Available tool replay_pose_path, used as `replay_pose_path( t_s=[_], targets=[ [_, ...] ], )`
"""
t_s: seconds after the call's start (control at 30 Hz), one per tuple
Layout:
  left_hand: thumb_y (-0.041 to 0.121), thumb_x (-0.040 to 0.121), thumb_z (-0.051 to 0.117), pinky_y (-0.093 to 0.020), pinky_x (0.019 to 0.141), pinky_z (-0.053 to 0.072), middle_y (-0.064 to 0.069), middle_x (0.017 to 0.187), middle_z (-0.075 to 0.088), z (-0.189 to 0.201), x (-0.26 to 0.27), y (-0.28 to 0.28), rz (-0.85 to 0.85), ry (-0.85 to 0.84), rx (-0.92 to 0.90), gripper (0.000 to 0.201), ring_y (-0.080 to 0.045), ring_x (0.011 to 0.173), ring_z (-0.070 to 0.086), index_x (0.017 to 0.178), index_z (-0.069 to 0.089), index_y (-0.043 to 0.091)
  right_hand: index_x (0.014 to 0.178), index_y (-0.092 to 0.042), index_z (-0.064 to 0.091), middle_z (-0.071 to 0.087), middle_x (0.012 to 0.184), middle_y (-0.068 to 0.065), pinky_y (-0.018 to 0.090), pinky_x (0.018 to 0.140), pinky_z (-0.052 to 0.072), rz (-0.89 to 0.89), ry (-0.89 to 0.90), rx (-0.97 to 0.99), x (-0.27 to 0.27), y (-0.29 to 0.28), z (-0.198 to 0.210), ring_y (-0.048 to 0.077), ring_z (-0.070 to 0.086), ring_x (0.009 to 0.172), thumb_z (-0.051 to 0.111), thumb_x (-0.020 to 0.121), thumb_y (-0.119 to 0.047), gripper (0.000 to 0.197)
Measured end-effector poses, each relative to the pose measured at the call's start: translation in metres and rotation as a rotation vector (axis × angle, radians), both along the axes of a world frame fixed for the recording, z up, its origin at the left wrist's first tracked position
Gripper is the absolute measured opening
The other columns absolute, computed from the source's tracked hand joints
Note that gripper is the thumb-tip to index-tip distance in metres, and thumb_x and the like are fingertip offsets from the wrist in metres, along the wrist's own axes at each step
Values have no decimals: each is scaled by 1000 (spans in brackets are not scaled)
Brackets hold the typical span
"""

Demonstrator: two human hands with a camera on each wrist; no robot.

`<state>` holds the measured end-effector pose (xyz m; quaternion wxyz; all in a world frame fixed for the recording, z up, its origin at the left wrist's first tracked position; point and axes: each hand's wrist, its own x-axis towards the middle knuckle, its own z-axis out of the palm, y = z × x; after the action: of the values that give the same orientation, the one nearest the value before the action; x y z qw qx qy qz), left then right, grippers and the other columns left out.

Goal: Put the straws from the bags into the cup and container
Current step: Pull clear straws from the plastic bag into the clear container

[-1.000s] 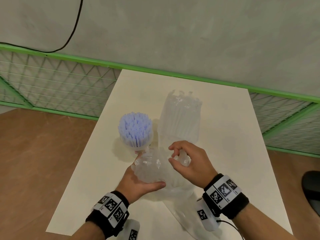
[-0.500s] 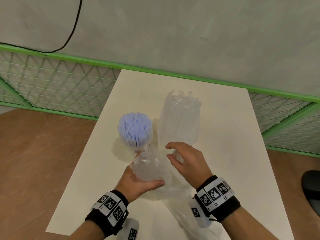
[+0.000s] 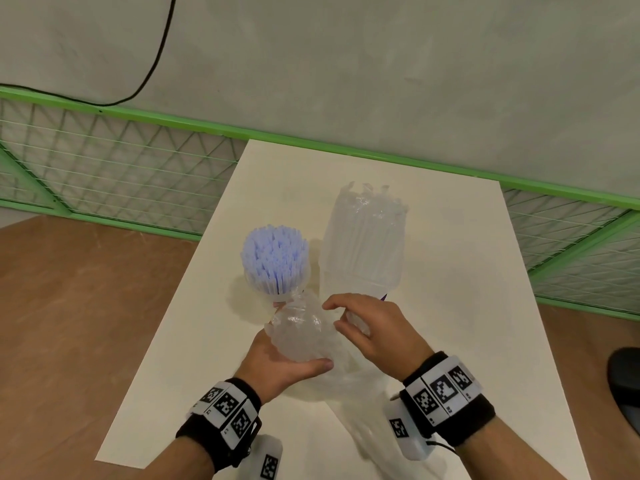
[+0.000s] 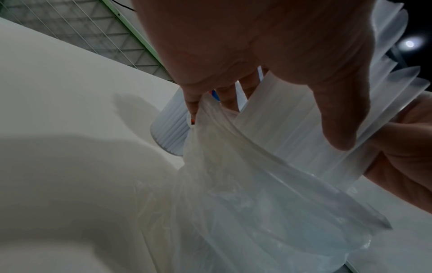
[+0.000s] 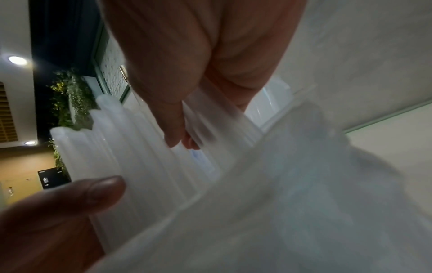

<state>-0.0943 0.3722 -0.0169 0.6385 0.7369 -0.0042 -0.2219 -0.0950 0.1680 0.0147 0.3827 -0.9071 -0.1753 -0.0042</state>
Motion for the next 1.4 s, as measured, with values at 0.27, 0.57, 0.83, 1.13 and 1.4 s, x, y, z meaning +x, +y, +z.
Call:
replay_pose_path(
  t_s=[0.27, 0.57, 0.83, 1.13, 1.4],
  targets=[
    [15, 58, 95, -10, 72, 50, 11, 99, 73, -5, 2, 0, 12, -4, 42, 60, -2, 93, 68, 107, 63, 26, 104, -21, 67, 62, 97, -5, 12, 83, 37, 1, -33, -86, 5, -1, -11, 11, 57, 92, 53, 90, -34, 24],
    [15, 57, 95, -9, 70, 50, 8, 98, 74, -7, 3, 1, 27, 18, 58, 61, -2, 92, 68, 108, 64, 25, 107, -20, 66, 62, 107, -3, 18, 89, 38, 59, -39, -135, 9, -1, -15, 14, 57, 100, 62, 90, -22, 18],
    [14, 57, 95, -8, 70, 50, 11, 96, 74, -4, 1, 0, 34, 10, 50, 59, 0, 89, 68, 107, 63, 23, 93, -18, 58, 64, 90, -8, 26, 72, 47, -46, 43, -130, 8, -5, -5, 10, 58, 83, 68, 90, -27, 13],
    [7, 59, 93, -8, 71, 49, 21, 94, 73, -1, 1, -2, 45, 30, 5, 59, 4, 88, 68, 106, 62, 25, 97, -22, 69, 70, 90, -17, 18, 77, 50, -308, -138, 68, -4, -17, 15, -5, 65, 85, 76, 85, -19, 14],
    [10, 58, 94, -18, 79, 52, 7, 99, 76, -8, 1, 0, 54, 91, -31, 60, -7, 94, 71, 110, 65, 20, 91, -11, 68, 74, 87, 6, 43, 71, 59, -491, -425, 513, 16, -48, 130, 27, 72, 76, 83, 77, -6, 21]
  ],
)
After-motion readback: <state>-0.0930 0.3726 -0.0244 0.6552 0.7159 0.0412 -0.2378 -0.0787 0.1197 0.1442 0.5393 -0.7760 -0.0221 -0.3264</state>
